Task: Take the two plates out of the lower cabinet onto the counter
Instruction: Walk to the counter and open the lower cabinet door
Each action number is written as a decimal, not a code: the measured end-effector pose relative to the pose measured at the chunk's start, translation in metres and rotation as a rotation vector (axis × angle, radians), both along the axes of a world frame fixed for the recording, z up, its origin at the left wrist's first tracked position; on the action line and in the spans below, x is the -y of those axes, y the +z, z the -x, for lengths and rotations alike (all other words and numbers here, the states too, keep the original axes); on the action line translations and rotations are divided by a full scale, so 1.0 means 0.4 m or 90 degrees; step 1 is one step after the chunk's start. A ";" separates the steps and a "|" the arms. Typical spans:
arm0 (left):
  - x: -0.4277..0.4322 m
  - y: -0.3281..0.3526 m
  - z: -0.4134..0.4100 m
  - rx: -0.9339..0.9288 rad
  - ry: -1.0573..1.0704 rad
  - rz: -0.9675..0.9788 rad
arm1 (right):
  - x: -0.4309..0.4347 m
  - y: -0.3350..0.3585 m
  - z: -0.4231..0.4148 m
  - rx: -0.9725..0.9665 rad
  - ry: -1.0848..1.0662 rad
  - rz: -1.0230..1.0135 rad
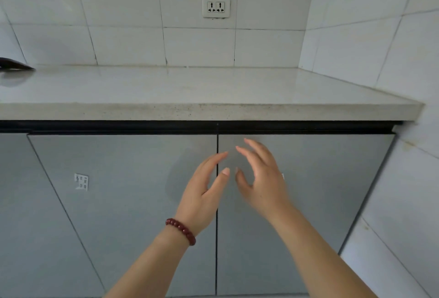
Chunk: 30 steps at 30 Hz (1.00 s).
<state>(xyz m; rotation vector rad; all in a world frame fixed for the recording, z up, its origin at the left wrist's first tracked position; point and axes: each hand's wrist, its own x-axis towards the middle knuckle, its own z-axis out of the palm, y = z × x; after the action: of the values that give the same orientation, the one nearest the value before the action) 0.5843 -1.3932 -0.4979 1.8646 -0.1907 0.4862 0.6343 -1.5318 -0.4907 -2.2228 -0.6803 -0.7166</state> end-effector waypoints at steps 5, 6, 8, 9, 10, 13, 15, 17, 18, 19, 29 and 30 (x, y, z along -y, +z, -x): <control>0.008 0.010 0.011 -0.031 -0.014 0.094 | 0.010 0.016 -0.006 0.025 -0.026 0.032; 0.009 0.013 0.012 -0.039 -0.016 0.116 | 0.010 0.021 -0.008 0.023 -0.027 0.044; 0.011 0.019 0.014 -0.048 -0.016 0.147 | 0.008 0.029 -0.016 0.016 -0.025 0.070; 0.012 0.021 0.015 -0.050 -0.011 0.158 | 0.006 0.031 -0.020 0.011 -0.024 0.087; 0.011 0.022 0.016 -0.052 -0.004 0.164 | 0.003 0.032 -0.024 0.001 -0.026 0.107; 0.007 0.023 0.017 -0.056 0.009 0.176 | -0.001 0.026 -0.034 -0.033 -0.046 0.151; 0.006 0.025 0.017 -0.061 0.006 0.189 | -0.004 0.023 -0.038 -0.035 -0.062 0.163; 0.006 0.027 0.017 -0.070 0.006 0.202 | -0.010 0.024 -0.040 -0.032 -0.073 0.163; 0.006 0.027 0.016 -0.076 0.008 0.209 | -0.016 0.024 -0.041 -0.031 -0.076 0.161; 0.006 0.027 0.015 -0.080 0.008 0.215 | -0.022 0.024 -0.041 -0.031 -0.079 0.159; -0.014 0.028 0.013 -0.090 0.001 0.240 | -0.033 0.025 -0.037 0.011 -0.108 0.114; -0.020 0.029 0.013 -0.093 -0.003 0.239 | -0.033 0.024 -0.033 0.022 -0.109 0.106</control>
<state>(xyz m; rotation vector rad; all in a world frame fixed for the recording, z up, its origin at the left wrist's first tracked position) 0.5793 -1.3854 -0.4864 1.5232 -0.0036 0.3537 0.6475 -1.5186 -0.4813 -2.4477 -0.5904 -0.8110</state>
